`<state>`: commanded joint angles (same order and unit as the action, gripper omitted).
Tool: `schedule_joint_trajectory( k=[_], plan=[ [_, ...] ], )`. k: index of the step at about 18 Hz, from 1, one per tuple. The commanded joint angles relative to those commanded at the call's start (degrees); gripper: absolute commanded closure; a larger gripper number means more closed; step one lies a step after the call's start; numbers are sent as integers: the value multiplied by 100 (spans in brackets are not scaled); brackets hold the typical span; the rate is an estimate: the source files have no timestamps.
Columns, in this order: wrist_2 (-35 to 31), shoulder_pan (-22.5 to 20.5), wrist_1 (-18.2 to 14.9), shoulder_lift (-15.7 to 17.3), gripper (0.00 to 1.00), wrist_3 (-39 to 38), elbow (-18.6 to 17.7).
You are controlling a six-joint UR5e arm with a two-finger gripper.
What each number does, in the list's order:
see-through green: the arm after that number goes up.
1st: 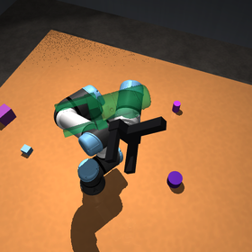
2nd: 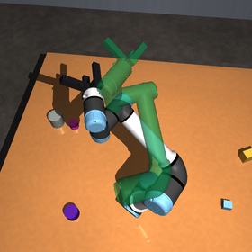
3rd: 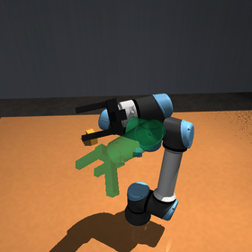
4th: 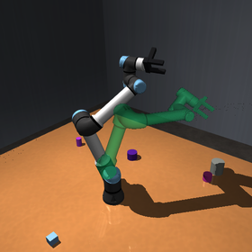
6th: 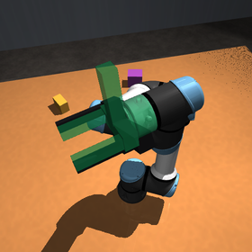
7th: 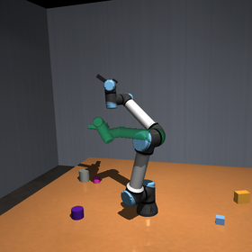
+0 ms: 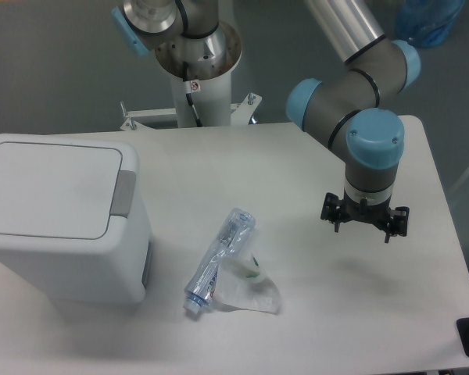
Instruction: Open the trash can
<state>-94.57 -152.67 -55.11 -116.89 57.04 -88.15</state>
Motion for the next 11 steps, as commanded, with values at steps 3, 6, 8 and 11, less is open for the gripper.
schedule_joint_trajectory(
  k=[3,6,8,11],
  plan=[
    [0,0,0,0,0,-17,0],
    [17,9,0,44,0,9,17],
    [61,9,0,62,0,0,0],
    [236,70,88,123,0,-105,-79]
  ],
)
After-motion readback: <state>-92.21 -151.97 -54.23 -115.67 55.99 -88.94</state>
